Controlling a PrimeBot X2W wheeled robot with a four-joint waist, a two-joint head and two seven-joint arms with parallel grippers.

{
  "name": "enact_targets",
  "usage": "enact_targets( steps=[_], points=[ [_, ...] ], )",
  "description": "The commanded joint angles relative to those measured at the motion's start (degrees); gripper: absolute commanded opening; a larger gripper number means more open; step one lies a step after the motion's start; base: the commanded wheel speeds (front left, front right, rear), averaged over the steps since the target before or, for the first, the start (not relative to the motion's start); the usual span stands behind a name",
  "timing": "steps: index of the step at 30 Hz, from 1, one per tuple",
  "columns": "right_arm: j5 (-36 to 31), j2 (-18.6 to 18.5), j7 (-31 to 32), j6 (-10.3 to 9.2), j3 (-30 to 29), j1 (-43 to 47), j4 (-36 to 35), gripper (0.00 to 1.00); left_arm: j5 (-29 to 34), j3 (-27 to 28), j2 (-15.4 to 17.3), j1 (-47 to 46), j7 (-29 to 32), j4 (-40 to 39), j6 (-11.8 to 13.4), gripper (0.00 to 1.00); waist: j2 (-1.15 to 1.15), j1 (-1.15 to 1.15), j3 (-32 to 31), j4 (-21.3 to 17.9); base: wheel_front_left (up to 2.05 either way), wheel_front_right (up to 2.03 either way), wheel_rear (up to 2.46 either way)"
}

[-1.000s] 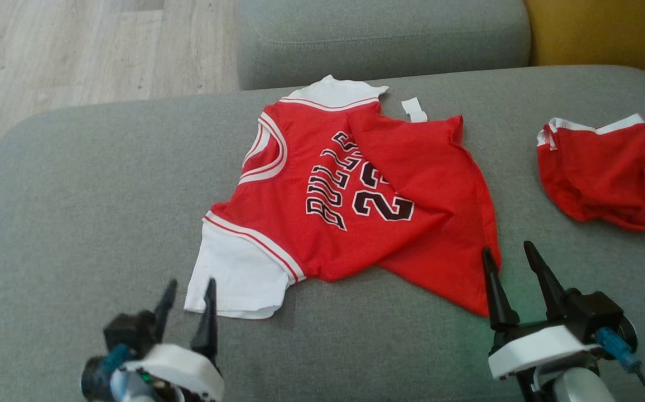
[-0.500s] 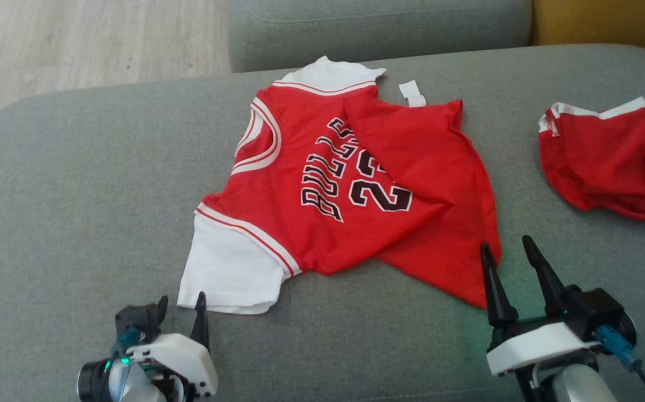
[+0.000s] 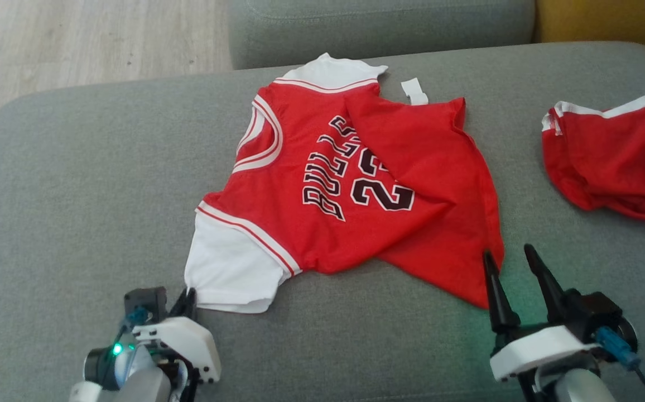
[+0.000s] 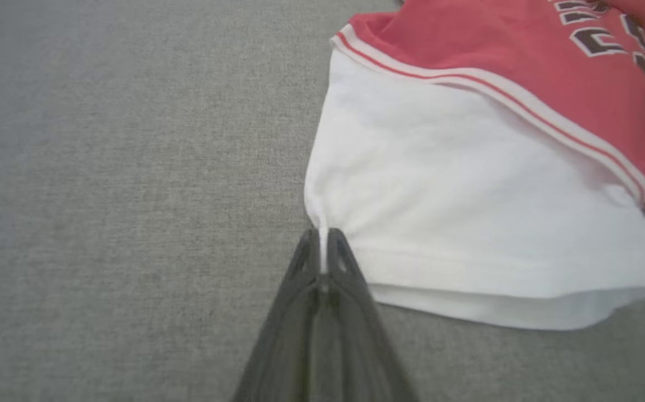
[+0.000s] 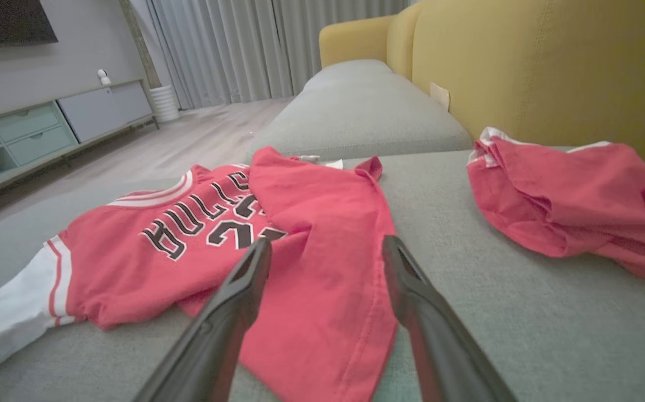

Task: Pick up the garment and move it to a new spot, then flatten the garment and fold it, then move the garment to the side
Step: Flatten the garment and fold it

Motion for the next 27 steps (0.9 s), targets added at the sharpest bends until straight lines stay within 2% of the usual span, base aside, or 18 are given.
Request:
enact_targets(
  steps=[1,7,13,18,27],
  points=[
    [-0.06,-0.17,0.52,-0.05,0.65,-2.15,-0.65,1.00,-0.54,1.10,0.48,-1.31,-0.39,-0.30,-0.16,0.00,0.00,0.00,-0.32,0.30,0.00,0.00,0.00],
    [1.72,-0.17,6.59,-0.05,-0.97,-1.87,5.39,1.00,-2.22,1.46,0.44,-1.42,-3.40,-5.04,-0.32,0.00,0.00,0.00,-1.29,1.76,0.00,0.00,0.00],
    [7.13,-0.17,10.23,-0.05,-1.40,-2.70,12.13,1.00,-1.66,2.89,0.43,1.35,-3.77,-16.15,0.00,0.00,0.00,0.00,-1.76,3.14,0.00,0.00,0.00],
    [10.82,-0.17,10.71,-0.05,0.51,-4.39,16.87,1.00,-1.28,3.23,0.42,4.22,-3.78,-22.48,-0.07,0.00,0.00,0.00,-1.84,3.60,0.00,0.00,0.00],
    [17.43,-0.17,8.37,-0.05,3.67,-8.28,23.67,1.00,-0.91,2.76,0.42,5.52,-3.79,-24.27,-0.26,0.00,0.00,0.00,-1.46,3.82,0.00,0.00,0.00]
  ],
)
